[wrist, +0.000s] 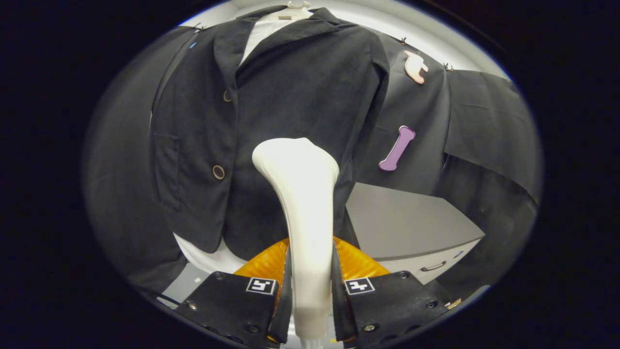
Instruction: Iron the clothes twice with a garment steamer, once on the left side and once on the right side.
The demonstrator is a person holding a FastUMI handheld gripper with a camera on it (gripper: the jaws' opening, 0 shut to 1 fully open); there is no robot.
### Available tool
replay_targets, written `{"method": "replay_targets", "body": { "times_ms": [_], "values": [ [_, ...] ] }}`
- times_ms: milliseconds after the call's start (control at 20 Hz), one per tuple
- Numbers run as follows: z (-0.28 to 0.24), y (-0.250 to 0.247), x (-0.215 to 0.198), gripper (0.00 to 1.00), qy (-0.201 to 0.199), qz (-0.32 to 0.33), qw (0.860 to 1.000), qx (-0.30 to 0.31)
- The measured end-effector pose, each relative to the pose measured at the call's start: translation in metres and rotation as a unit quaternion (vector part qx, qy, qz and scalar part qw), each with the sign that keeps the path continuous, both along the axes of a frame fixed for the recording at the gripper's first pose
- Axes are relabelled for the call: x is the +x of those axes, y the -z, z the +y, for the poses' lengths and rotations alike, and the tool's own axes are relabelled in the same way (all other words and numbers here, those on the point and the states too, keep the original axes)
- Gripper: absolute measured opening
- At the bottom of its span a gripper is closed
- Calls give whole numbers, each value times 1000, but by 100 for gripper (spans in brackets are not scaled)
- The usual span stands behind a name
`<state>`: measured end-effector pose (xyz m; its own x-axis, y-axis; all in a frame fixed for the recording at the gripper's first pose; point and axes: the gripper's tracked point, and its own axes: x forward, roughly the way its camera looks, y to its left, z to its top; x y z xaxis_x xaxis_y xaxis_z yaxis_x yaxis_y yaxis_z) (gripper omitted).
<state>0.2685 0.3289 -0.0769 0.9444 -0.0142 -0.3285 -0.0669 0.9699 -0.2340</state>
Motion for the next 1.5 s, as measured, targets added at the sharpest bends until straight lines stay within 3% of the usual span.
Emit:
{"method": "replay_targets", "body": {
  "times_ms": [450, 1050, 1300, 1500],
  "values": [
    [10, 65, -3, 38, -6, 68, 997, 31],
    [7, 116, -10, 38, -2, 125, 991, 55],
    [2, 100, -17, 38, -2, 128, 989, 76],
    [1, 53, -25, 38, -10, 103, 989, 105]
  ]
}}
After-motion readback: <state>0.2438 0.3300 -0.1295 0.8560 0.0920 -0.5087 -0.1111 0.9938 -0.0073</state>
